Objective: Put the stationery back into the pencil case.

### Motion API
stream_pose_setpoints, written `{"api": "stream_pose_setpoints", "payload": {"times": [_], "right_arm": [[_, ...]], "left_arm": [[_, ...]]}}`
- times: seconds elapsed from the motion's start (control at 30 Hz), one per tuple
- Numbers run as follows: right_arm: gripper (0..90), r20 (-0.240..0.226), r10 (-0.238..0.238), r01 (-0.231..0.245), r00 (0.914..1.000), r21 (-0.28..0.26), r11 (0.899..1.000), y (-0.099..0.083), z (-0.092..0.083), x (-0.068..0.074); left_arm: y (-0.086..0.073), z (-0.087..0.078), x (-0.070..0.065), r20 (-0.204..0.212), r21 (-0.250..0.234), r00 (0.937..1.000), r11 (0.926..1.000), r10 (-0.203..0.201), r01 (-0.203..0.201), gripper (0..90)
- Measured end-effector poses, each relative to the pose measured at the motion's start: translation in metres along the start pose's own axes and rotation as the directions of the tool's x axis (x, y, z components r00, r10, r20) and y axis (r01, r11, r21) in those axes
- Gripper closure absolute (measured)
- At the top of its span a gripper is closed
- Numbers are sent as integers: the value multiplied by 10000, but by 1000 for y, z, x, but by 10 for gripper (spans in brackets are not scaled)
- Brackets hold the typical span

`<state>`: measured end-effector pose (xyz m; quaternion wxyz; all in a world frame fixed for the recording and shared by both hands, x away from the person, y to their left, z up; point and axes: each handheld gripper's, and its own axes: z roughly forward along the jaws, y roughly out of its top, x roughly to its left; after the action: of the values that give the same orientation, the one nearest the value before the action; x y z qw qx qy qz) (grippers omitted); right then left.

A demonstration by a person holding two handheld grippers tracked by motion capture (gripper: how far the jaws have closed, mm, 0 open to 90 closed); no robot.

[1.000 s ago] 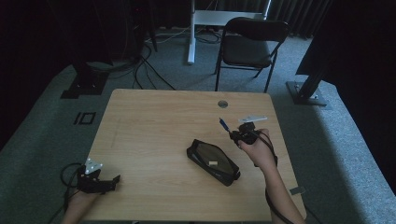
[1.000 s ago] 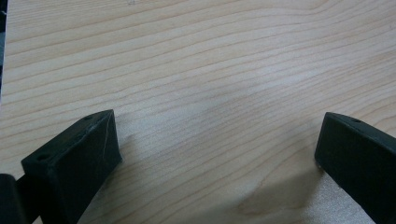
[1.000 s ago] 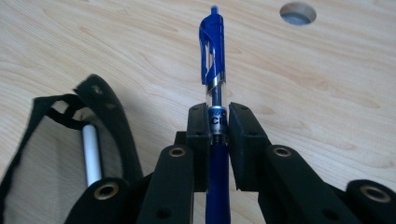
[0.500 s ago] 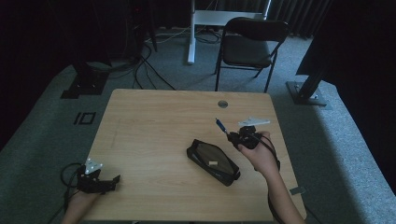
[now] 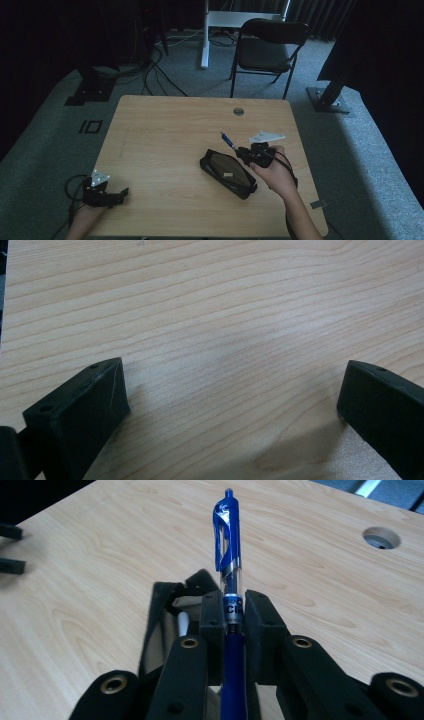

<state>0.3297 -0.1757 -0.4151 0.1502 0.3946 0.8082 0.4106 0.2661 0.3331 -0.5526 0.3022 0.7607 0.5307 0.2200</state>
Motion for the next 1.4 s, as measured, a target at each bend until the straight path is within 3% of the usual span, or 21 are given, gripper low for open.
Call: {"api": "stream_pose_setpoints", "payload": {"times": [0.43,0.9,1.4], "right_arm": [[791,-370,-391,397,9986,154,9991,-4,3,12],[791,-672,-643,699,9957,845,9940,-18,22,18],[790,-828,-928,1067,9922,1839,9771,-28,41,18]], "left_arm": [[0,0,0,3,-6,10000,10000,-22,22,0],[0,0,0,3,-7,10000,10000,-23,23,0],[0,0,0,5,9,10000,10000,-4,4,0]]}}
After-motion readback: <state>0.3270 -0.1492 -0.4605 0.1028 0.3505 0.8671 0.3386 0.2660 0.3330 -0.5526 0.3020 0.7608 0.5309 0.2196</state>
